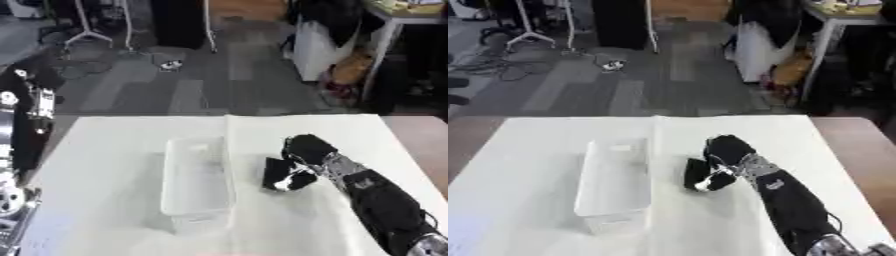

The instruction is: Pick up objects on the table and place them in the box.

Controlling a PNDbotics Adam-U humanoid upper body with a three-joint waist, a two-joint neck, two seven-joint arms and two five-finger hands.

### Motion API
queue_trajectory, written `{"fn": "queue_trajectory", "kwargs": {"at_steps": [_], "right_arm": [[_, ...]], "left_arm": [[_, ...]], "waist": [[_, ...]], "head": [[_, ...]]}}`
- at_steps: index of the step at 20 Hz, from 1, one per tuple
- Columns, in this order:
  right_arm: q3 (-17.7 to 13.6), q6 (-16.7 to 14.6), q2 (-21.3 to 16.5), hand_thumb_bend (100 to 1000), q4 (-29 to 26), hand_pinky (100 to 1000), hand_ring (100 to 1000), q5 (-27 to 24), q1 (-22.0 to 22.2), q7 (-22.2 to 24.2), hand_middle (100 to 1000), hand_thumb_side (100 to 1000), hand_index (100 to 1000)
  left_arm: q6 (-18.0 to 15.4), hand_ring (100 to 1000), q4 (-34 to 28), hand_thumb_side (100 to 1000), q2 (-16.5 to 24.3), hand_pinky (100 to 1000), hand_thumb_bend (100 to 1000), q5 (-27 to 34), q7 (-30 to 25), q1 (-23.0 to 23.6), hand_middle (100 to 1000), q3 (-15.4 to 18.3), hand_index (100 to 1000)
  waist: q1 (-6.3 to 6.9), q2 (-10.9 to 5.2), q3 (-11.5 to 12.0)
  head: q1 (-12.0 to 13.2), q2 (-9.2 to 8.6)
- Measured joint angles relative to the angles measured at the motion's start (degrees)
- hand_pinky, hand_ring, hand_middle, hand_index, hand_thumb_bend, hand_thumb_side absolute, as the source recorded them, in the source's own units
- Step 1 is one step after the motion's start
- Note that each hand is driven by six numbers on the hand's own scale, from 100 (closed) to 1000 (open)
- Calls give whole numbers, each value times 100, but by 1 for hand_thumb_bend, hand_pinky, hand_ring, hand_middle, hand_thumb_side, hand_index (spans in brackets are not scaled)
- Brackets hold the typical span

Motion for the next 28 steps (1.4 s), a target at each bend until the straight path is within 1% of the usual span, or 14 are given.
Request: {"fn": "queue_trajectory", "kwargs": {"at_steps": [4, 5, 6, 7, 8, 10, 11, 17, 18, 22, 23, 24, 26, 28], "right_arm": [[-2, -55, 0, 553, 2, 100, 180, -104, 22, -355, 158, 757, 252], [-2, -67, 0, 598, 3, 100, 250, -121, 23, -421, 240, 827, 332], [-2, -77, 0, 588, 4, 100, 241, -131, 23, -474, 231, 816, 318], [-1, -81, 0, 621, 9, 100, 274, -132, 23, -513, 262, 847, 369], [0, -81, 0, 623, 26, 100, 283, -131, 23, -540, 270, 849, 369], [-1, -81, 1, 560, 40, 100, 277, -129, 24, -596, 252, 803, 307], [-5, -86, 1, 497, 39, 100, 259, -132, 24, -642, 227, 759, 276], [-35, -165, 5, 526, -23, 100, 225, -356, 42, -1067, 201, 730, 284], [-36, -177, 5, 516, -38, 100, 235, -397, 65, -1116, 206, 732, 283], [-59, -199, 5, 538, -113, 100, 191, -558, 82, -1225, 181, 716, 296], [-68, -204, 5, 541, -147, 100, 169, -608, 91, -1243, 159, 704, 307], [-71, -215, 5, 540, -192, 100, 183, -667, 107, -1269, 173, 712, 300], [-71, -241, 5, 537, -278, 100, 146, -786, 124, -1307, 143, 696, 311], [-71, -277, 5, 531, -408, 100, 139, -911, 125, -1356, 139, 689, 315]], "left_arm": [[8, 708, 0, 1000, 0, 571, 155, 0, -10, 0, 825, -1, 861], [8, 708, 0, 1000, 0, 571, 155, 0, -11, 0, 825, -1, 861], [8, 708, 0, 1000, 0, 571, 155, 0, -12, 0, 825, -1, 861], [9, 708, 0, 1000, 0, 571, 155, 0, -14, 0, 825, -1, 861], [9, 708, 0, 1000, 0, 571, 155, 0, -15, 0, 825, -1, 861], [11, 708, 0, 1000, 0, 571, 155, 0, -24, 0, 825, -1, 861], [10, 708, 0, 1000, 0, 571, 155, 0, -28, -1, 825, -1, 861], [6, 709, 0, 1000, 0, 571, 155, 0, -33, -1, 826, -1, 861], [5, 708, 0, 1000, 0, 571, 155, 0, -34, -1, 826, -1, 861], [-1, 709, 0, 1000, 0, 571, 155, 0, -40, -1, 826, -1, 861], [-2, 709, 0, 1000, 0, 572, 155, 0, -41, -1, 826, -1, 861], [-2, 709, 0, 1000, 0, 571, 155, 0, -42, -1, 826, -1, 861], [-3, 709, 0, 1000, 0, 572, 155, 0, -43, -1, 826, -1, 861], [-4, 709, 0, 1000, 0, 571, 155, 0, -43, -1, 826, -1, 861]], "waist": [[0, 0, 0], [0, 0, 0], [0, 0, 0], [0, 0, 0], [0, 0, 0], [0, 0, 0], [0, 0, 0], [0, 0, 0], [0, 0, 0], [0, 0, 0], [0, 0, 0], [0, 0, -1], [0, 0, -1], [0, 0, -2]], "head": [[0, -13], [0, -16], [1, -17], [1, -17], [1, -18], [1, -23], [2, -29], [3, -38], [5, -39], [29, -40], [35, -41], [41, -42], [42, -43], [43, -48]]}}
